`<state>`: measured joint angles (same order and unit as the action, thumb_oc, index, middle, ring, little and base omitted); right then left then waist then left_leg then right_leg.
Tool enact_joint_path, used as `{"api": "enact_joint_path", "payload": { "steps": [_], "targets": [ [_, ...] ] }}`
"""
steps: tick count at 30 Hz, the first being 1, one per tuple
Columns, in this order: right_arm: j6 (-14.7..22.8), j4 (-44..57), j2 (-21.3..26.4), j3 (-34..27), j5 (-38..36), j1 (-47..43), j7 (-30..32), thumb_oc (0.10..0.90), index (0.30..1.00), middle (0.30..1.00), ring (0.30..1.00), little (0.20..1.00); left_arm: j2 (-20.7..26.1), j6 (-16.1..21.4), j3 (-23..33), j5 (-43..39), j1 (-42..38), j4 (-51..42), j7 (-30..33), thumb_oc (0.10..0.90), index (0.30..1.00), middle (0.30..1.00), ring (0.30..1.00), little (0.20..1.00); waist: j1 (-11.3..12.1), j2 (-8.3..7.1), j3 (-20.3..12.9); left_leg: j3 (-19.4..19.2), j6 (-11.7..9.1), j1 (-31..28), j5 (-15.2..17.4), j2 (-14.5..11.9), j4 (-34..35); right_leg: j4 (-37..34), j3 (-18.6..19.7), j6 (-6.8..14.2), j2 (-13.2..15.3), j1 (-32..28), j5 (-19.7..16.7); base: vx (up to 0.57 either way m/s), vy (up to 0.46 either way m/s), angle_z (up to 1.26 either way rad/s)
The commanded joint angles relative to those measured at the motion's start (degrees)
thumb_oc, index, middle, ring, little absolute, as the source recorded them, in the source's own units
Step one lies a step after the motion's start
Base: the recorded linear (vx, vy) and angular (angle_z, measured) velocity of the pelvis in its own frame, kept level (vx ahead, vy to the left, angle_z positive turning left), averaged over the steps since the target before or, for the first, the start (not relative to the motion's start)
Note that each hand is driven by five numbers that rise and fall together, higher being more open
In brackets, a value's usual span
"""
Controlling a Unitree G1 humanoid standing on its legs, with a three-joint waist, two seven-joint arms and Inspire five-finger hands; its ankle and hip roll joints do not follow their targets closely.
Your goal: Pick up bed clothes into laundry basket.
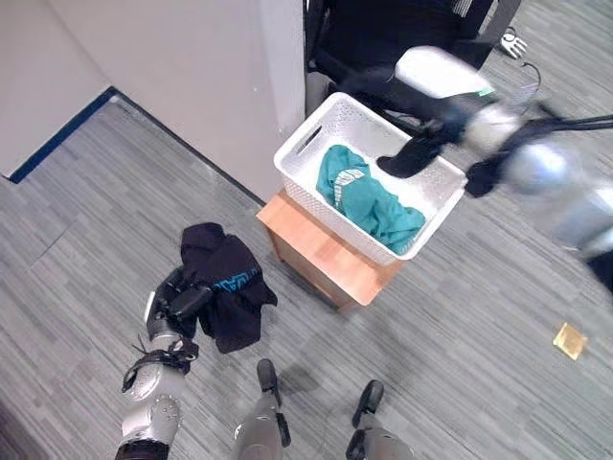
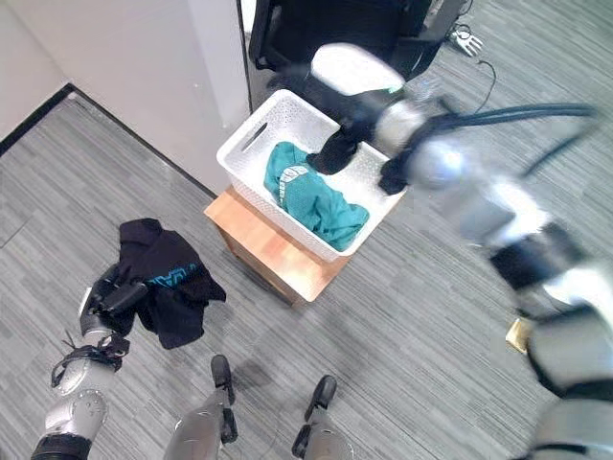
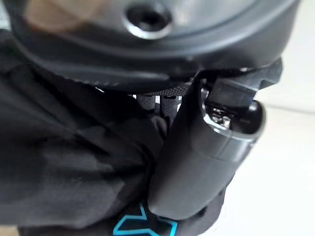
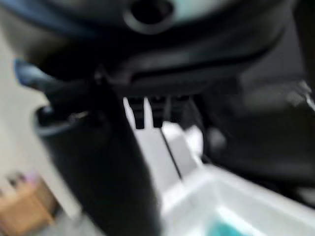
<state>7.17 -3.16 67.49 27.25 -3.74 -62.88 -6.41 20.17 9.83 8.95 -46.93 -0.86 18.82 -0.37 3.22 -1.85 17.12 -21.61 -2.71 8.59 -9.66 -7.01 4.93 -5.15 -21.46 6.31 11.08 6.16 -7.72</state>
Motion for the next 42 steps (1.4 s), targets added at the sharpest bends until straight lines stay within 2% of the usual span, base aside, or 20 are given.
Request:
{"api": "enact_joint_path", "payload": {
  "steps": [1,2,4,7,8,11,12,14,15,20,23,29,31,32,34,35,36,38,40,42],
  "targets": [
    [4.3,-3.31,3.8,-6.78,-5.36,-2.09,7.87,0.8,0.9,0.9,0.9,0.9,5.35,7.92,2.87,2.99,-1.31,-5.32,-0.75,0.4,0.3,0.3,0.3,0.3,-0.95,-2.07,-5.46,-1.23,-4.16,-4.4,4.0,0.52,0.07,1.77,2.34,3.68,2.04,-1.05,-0.32,0.03,-0.01,-0.05],
    [4.27,-2.89,3.84,-8.03,-5.3,-0.79,7.81,0.8,0.9,0.9,0.9,0.9,5.65,7.89,2.69,3.03,-1.3,-5.38,-0.71,0.4,0.3,0.3,0.3,0.3,-0.75,-2.34,-5.47,-1.19,-4.16,-4.44,4.0,0.52,0.07,1.76,2.29,3.69,2.04,-1.12,-0.31,0.04,-0.009,-0.02],
    [6.2,0.73,6.61,-22.27,-7.06,13.28,8.35,0.8,0.9,0.9,0.9,0.9,6.65,8.85,7.61,3.45,-1.27,-5.73,-0.16,0.4,0.3,0.3,0.3,0.3,-3.05,-1.66,-6.88,-1.67,-4.16,-5.36,4.33,0.64,0.07,2.02,2.93,3.86,2.02,-1.66,0.18,0.04,-0.012,-0.01],
    [6.15,3.23,6.28,-31.48,-6.94,23.22,8.08,0.8,0.9,0.9,0.9,0.9,7.75,9.07,8.88,3.62,-1.04,-6.71,0.22,0.4,0.3,0.3,0.3,0.3,-3.1,-2.22,-7.47,-1.6,-4.14,-5.72,4.47,0.75,0.07,2.11,3.01,3.92,2.04,-1.95,0.36,0.04,-0.008,-0.13],
    [6.34,3.78,3.29,-43.4,-7.85,37.99,7.06,0.8,0.9,0.9,0.9,0.9,8.42,9.61,12.96,4.27,-0.55,-6.1,1.03,0.4,0.3,0.3,0.3,0.3,-5.32,-1.71,-8.84,-2.0,-4.12,-6.72,4.76,0.84,0.07,2.6,3.25,3.93,2.19,-2.57,0.91,0.05,-0.007,-0.21],
    [5.76,3.51,0.38,-54.77,-8.34,52.04,5.63,0.8,0.9,0.9,0.9,0.9,10.44,9.78,14.94,5.66,-0.14,-6.74,1.42,0.4,0.3,0.3,0.3,0.3,-5.81,-1.84,-9.66,-2.1,-4.12,-7.37,4.9,1.03,0.07,2.96,3.05,3.98,2.37,-3.26,1.32,0.03,-0.009,-0.07],
    [5.02,-0.72,-4.7,-63.08,-7.39,63.32,6.62,0.8,0.9,0.9,0.9,0.9,11.25,10.75,19.17,5.61,-0.17,-8.08,2.67,0.4,0.3,0.3,0.3,0.3,-6.72,-1.23,-10.79,-2.28,-4.06,-8.38,5.41,1.28,0.07,2.95,3.14,4.12,2.57,-4.03,1.61,0.05,-0.011,-0.12],
    [4.53,-3.23,-6.93,-65.1,-7.46,66.35,7.34,0.8,0.9,0.9,0.9,0.9,11.52,11.01,19.62,5.62,-0.36,-8.45,3.14,0.4,0.3,0.3,0.3,0.3,-6.86,-1.01,-11.15,-2.4,-4.01,-8.83,5.58,1.38,0.07,2.92,3.22,4.13,2.62,-4.33,1.71,0.03,-0.011,-0.13],
    [2.7,-6.3,-10.95,-66.57,-5.19,70.37,7.64,0.8,0.9,0.9,0.9,0.9,12.34,11.31,20.35,6.57,-0.86,-9.17,4.05,0.4,0.3,0.3,0.3,0.3,-7.3,-0.4,-11.8,-2.78,-3.89,-9.87,5.97,1.57,0.07,2.77,3.71,4.18,2.58,-5.01,1.81,0.02,-0.007,-0.15],
    [-0.19,-11.41,-18.39,-64.63,0.67,75.66,7.67,0.8,0.9,0.9,0.9,0.9,15.61,11.67,19.71,8.83,-3.52,-9.1,4.49,0.4,0.3,0.3,0.3,0.3,-8.01,0.94,-12.78,-2.91,-3.66,-11.58,6.34,1.77,0.07,2.6,3.83,4.14,2.57,-6.76,2.22,0.01,-0.015,-0.17],
    [-1.5,-17.35,-26.23,-55.32,1.62,75.8,5.68,0.8,0.9,0.9,0.9,0.9,21.15,11.56,16.12,11.36,-10.12,-7.71,5.11,0.4,0.3,0.3,0.3,0.3,-9.02,2.48,-13.43,-2.95,-3.63,-12.49,6.25,1.8,0.07,3.11,3.63,4.0,2.37,-7.95,2.99,-0.01,-0.03,0.0],
    [-1.88,-31.06,-31.86,-42.24,-0.18,73.36,2.93,0.8,0.9,0.9,0.9,0.9,31.3,11.31,6.06,12.72,-23.81,-3.91,4.46,0.4,0.3,0.3,0.3,0.3,-10.05,3.25,-13.99,-3.1,-3.93,-13.56,5.9,1.58,0.07,3.48,3.44,3.84,2.03,-9.04,3.49,-0.01,-0.018,0.03],
    [-2.09,-34.31,-32.83,-37.85,-0.61,72.71,1.21,0.8,0.9,0.9,0.9,0.9,34.75,10.88,1.1,12.6,-29.88,-3.32,3.36,0.4,0.3,0.3,0.3,0.3,-10.53,3.78,-14.35,-3.2,-4.13,-13.75,5.65,1.47,0.07,3.42,3.48,3.85,1.8,-9.3,3.48,0.0,-0.031,0.04],
    [-2.09,-36.09,-33.98,-33.89,-0.72,72.22,-0.53,0.8,0.9,0.9,0.9,0.9,38.01,10.47,-5.23,12.6,-37.11,-2.66,2.28,0.4,0.3,0.3,0.3,0.3,-11.11,4.24,-14.57,-3.29,-4.34,-13.85,5.42,1.33,0.07,3.33,3.59,3.9,1.54,-9.45,3.49,0.0,-0.031,0.01],
    [-2.04,-36.48,-34.77,-32.38,-0.85,72.42,-1.58,0.8,0.9,0.9,0.9,0.9,39.5,10.56,-9.24,12.25,-41.74,-1.38,1.9,0.4,0.3,0.3,0.3,0.3,-11.25,4.18,-14.62,-3.3,-4.44,-13.86,5.25,1.22,0.07,3.26,3.5,3.93,1.45,-9.53,3.44,0.0,-0.031,0.04],
    [-2.08,-35.65,-35.34,-30.22,-0.85,72.88,-2.68,0.8,0.9,0.9,0.9,0.9,40.91,10.33,-15.44,11.44,-48.55,1.04,0.87,0.4,0.3,0.3,0.3,0.3,-12.07,4.75,-14.67,-3.51,-4.58,-13.95,5.03,1.13,0.07,3.26,3.65,4.01,1.32,-9.43,3.24,-0.01,-0.04,0.05],
    [-1.75,-35.81,-36.03,-28.95,-1.38,73.11,-3.15,0.8,0.9,0.9,0.9,0.9,40.92,10.1,-22.0,10.7,-55.53,3.67,-0.18,0.4,0.3,0.3,0.3,0.3,-12.87,5.1,-14.59,-3.81,-4.81,-13.97,4.76,0.99,0.07,2.99,3.88,4.15,1.09,-9.42,2.96,0.06,-0.024,-0.03],
    [-1.68,-35.45,-36.68,-28.75,-1.75,73.34,-3.17,0.8,0.9,0.9,0.9,0.9,40.68,10.08,-25.24,10.5,-58.93,4.54,-0.46,0.4,0.3,0.3,0.3,0.3,-13.02,5.09,-14.66,-2.89,-5.44,-14.39,5.74,0.99,0.07,2.61,4.79,4.76,0.96,-9.84,3.53,0.07,-0.003,-0.02],
    [-1.48,-36.55,-37.26,-26.82,-3.07,73.22,-3.71,0.8,0.9,0.9,0.9,0.9,39.59,9.82,-34.3,11.06,-69.13,7.58,-1.22,0.4,0.3,0.3,0.3,0.3,-14.05,5.71,-14.43,-3.42,-5.71,-13.95,5.42,0.75,0.07,2.11,5.15,5.1,0.76,-9.27,2.75,-0.01,-0.011,-0.02],
    [-1.37,-37.41,-38.03,-26.4,-3.49,73.14,-3.93,0.8,0.9,0.9,0.9,0.9,38.95,9.86,-37.05,11.28,-72.18,9.18,-1.12,0.4,0.3,0.3,0.3,0.3,-14.11,5.55,-14.29,-3.61,-5.77,-13.74,5.27,0.71,0.07,1.98,5.25,5.2,0.7,-8.94,2.46,-0.02,-0.008,-0.05]
  ]
}}
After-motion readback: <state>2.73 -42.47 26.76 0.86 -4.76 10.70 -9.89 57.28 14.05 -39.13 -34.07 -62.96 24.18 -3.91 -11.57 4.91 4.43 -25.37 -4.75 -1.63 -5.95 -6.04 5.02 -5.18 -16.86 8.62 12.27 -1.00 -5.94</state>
